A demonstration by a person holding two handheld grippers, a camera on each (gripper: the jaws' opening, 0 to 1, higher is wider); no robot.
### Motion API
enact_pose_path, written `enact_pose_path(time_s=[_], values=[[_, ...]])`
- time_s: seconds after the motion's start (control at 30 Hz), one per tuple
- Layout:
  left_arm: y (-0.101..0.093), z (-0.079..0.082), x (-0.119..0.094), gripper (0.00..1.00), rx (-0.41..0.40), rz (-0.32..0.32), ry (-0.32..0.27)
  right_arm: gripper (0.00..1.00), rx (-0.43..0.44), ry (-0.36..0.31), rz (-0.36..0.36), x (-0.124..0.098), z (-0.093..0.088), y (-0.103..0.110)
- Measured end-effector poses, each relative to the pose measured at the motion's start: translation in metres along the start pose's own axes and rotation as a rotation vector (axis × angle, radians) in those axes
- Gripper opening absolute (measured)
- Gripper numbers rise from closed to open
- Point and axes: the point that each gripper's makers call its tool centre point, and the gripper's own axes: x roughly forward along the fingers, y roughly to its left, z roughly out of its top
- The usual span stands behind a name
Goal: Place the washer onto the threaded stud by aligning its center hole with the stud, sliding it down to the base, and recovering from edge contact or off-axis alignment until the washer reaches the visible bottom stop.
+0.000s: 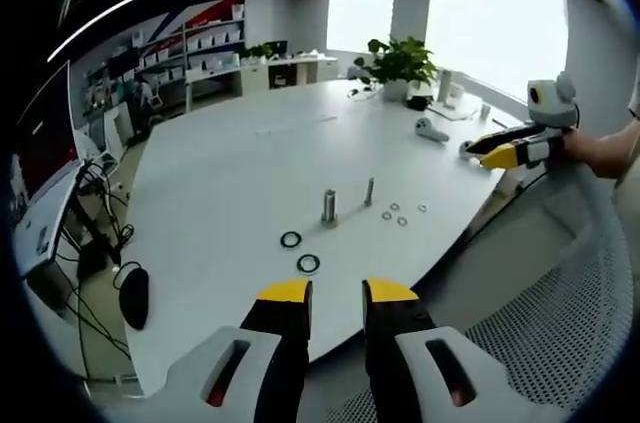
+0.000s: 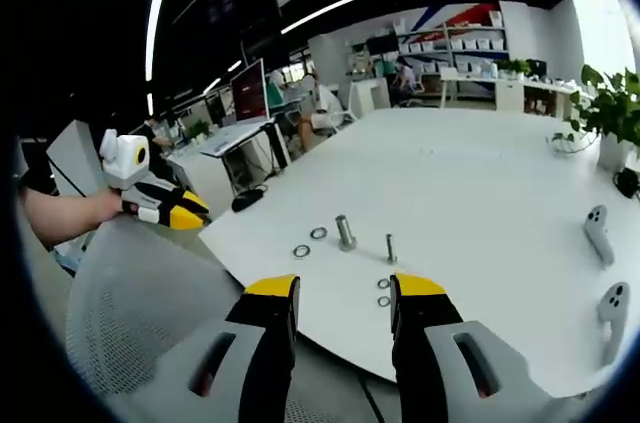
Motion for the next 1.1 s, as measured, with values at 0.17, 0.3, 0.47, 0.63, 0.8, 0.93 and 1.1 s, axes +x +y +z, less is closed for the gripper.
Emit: enact_pose_path(time_s=[0.17, 0.3, 0.47, 0.63, 0.8, 0.93, 1.1], values=[[-0.0014, -0.0008, 0.0009, 0.18, 0.004, -0.005, 0.006, 0.38, -0.015, 0.0, 0.007, -0.0002, 0.0002, 0.0016], [0.002, 0.0009, -0.0001, 0.18, -0.003, 0.012, -0.007, 0.38, -0.017, 0.019, 0.019, 0.0011, -0.003, 0.0037], [0.0034, 0.001, -0.0009, 0.18, -0.005, 0.019, -0.012, 0.38, -0.006, 0.015, 0.015, 0.0004, -0.0023, 0.0023], [0.0009, -0.0013, 0.0004, 0.18, 0.006, 0.007, 0.001, 0.38, -0.007, 0.012, 0.009, -0.0004, -0.0022, 0.0014], [0.0026, 0.0006, -0.0007, 0.18, -0.002, 0.012, -0.013, 0.38, 0.008, 0.013, 0.0, -0.0002, -0.0026, -0.0006], [-0.0002, -0.0051, 0.0016, 0.18, 0.009, -0.002, 0.02, 0.38, 0.005, 0.025, -0.001, 0.0005, -0.0042, -0.0002], [0.0022, -0.0039, 0.0005, 0.18, 0.001, 0.006, 0.008, 0.36, -0.001, 0.037, 0.022, 0.0015, -0.0059, 0.0042]])
